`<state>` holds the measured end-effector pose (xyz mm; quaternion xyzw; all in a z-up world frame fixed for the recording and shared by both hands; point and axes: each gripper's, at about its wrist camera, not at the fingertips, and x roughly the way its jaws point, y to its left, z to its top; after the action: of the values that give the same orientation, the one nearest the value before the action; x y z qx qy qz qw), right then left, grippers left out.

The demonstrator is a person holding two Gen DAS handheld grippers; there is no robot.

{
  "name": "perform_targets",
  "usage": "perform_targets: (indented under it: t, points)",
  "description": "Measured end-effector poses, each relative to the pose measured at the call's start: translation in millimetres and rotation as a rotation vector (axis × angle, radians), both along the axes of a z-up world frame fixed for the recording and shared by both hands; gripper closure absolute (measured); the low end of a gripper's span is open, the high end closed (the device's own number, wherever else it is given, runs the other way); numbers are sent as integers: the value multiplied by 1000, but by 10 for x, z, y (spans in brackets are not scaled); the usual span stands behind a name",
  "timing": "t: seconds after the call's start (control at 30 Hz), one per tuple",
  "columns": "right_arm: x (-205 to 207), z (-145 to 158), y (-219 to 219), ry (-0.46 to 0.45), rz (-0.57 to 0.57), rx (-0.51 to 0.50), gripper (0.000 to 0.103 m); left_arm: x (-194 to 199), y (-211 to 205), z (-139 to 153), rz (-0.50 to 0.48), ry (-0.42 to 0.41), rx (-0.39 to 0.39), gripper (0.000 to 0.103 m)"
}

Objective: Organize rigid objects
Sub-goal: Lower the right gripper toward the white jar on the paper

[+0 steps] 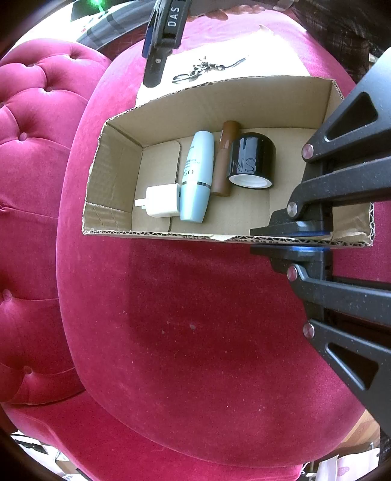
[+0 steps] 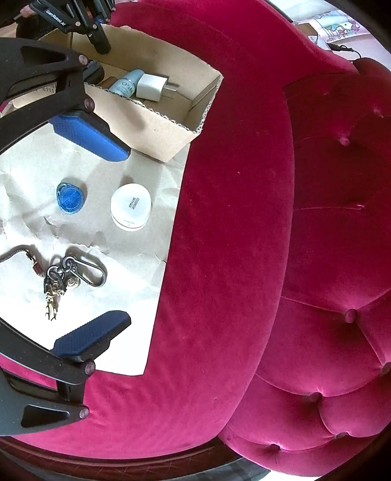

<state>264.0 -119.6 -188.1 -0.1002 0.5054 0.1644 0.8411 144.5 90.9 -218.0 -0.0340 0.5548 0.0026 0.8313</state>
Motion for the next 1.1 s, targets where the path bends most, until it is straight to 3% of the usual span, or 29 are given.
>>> perform_targets:
  t: [0.43,0.63,0.7,0.77,1.1]
  points:
    - [79,-177,115,28,26,-19,5,0,-1,1,0,0,0,100]
    - [112,-232,170,50,39,-15,31,9,-3,-3,0,0,-1,100]
    - [118,-247,181,57,43,-11,46,8,-2,-2,0,0,0,100]
    - [136,-251,192,62,52,8,67,9,-2,-2,-1,0,0,100]
    - [108,-207,219,59,48,9,67,8,-13,3,-1,-1,0,100]
